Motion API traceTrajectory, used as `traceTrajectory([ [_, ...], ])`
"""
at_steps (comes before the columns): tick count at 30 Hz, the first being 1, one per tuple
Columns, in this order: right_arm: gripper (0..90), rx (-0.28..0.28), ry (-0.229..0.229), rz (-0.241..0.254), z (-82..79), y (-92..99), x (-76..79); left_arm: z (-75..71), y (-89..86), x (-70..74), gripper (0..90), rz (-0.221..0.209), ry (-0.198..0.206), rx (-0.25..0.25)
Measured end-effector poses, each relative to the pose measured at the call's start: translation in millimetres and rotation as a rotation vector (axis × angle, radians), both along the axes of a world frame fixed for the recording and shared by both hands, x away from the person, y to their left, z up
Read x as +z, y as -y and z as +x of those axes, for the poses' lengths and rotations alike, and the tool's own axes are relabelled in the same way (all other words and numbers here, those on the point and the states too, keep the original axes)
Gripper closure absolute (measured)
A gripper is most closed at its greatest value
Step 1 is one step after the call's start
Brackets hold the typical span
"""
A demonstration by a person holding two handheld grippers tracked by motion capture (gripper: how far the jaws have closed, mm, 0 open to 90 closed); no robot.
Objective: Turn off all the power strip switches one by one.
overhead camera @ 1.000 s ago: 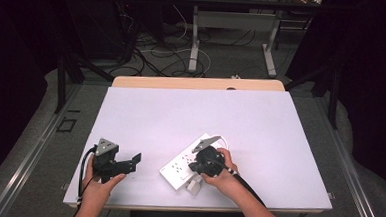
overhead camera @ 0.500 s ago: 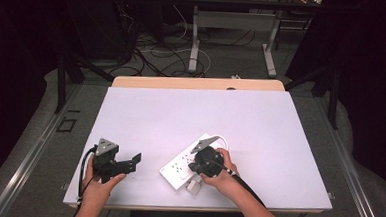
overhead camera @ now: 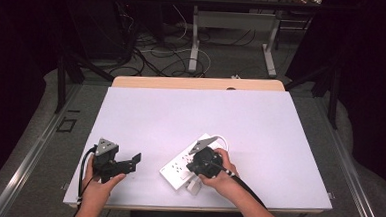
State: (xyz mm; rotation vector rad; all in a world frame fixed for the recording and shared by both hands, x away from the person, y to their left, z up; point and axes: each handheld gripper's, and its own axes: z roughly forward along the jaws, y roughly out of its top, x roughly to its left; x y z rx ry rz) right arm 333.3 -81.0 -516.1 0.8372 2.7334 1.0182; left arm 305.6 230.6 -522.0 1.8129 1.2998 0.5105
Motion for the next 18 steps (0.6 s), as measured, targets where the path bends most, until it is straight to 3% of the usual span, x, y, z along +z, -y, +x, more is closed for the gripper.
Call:
traceTrajectory([
  [18, 90.0, 0.056, 0.023, 0.003, -9.3, -11.6, 3.8, -0.1, 0.0, 0.1, 10.1, 0.0, 0.0, 0.0],
])
